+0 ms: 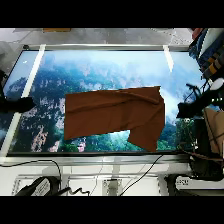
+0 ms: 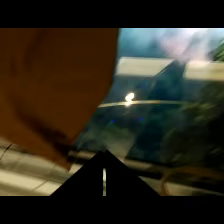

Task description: Fold the clothes and pants, and hang the long-sleeved shirts on hangers.

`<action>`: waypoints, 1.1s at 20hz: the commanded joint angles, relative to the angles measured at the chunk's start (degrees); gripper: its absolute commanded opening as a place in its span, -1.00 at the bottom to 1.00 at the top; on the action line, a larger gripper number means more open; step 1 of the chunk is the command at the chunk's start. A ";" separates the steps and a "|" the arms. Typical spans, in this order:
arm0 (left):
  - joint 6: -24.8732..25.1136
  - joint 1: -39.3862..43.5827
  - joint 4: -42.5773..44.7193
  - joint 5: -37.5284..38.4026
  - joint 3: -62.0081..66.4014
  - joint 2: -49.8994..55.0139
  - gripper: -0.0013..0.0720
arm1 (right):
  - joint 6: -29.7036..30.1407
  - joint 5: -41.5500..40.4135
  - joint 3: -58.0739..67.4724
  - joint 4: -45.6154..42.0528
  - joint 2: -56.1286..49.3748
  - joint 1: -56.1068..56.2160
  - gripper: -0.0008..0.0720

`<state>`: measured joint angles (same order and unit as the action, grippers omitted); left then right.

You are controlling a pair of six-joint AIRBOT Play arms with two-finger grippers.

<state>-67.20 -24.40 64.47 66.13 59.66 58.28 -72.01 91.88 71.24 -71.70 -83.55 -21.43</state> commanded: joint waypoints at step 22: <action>2.05 -1.55 -2.99 0.37 -20.09 0.35 0.88 | 19.76 -29.33 -39.26 31.28 4.35 -1.66 -0.95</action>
<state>-65.12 -25.93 61.47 66.46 42.46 56.71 -54.41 62.11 32.12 -42.85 -79.33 -23.05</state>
